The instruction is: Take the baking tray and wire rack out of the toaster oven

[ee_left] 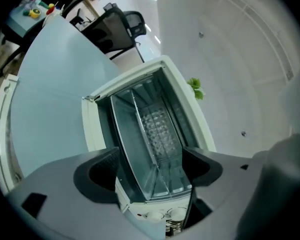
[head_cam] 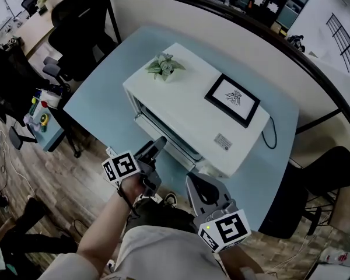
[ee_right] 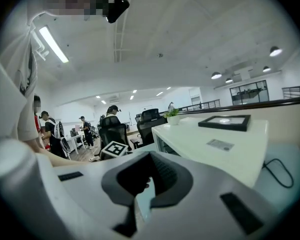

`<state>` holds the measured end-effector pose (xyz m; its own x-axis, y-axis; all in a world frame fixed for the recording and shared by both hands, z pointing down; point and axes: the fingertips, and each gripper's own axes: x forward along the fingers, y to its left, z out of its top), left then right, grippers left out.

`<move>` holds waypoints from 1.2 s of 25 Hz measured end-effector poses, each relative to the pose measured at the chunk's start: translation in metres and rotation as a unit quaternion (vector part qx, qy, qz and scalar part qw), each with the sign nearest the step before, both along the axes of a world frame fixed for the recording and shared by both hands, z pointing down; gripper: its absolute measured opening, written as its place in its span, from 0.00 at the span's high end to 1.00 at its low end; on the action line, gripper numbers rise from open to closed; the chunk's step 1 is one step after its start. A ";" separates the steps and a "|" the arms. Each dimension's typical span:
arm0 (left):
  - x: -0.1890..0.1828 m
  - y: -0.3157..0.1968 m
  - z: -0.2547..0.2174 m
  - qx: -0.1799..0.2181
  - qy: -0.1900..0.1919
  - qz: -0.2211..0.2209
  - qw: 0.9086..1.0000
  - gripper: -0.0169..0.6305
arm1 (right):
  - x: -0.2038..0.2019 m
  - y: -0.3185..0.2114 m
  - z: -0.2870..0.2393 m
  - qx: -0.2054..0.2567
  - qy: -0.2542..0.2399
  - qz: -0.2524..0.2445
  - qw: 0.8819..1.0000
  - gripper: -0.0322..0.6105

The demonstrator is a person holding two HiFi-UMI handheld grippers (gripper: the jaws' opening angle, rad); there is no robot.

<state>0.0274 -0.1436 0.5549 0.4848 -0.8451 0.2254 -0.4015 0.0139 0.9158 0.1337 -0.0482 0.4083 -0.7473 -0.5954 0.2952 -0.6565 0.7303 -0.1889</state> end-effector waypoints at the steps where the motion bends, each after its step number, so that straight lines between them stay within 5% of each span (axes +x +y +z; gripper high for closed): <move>1: 0.002 -0.005 0.007 -0.006 0.007 -0.003 1.000 0.37 | -0.001 -0.002 0.004 -0.001 -0.001 -0.004 1.000 0.95; 13: 0.015 -0.043 0.068 -0.044 0.065 -0.016 0.997 0.38 | -0.015 -0.025 0.038 -0.005 -0.015 0.000 1.000 0.95; 25: 0.028 -0.072 0.087 -0.027 0.126 -0.008 0.992 0.60 | -0.028 -0.030 0.065 0.006 -0.003 0.018 1.000 0.95; 30: 0.031 -0.088 0.096 -0.016 0.151 -0.008 0.988 0.62 | -0.039 -0.029 0.084 0.007 0.000 0.021 1.000 0.95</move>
<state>0.0582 -0.2312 0.6506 0.5202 -0.8482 0.0992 -0.1092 0.0492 0.9928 0.0945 -0.0776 0.4922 -0.7210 -0.6307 0.2869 -0.6871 0.7043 -0.1785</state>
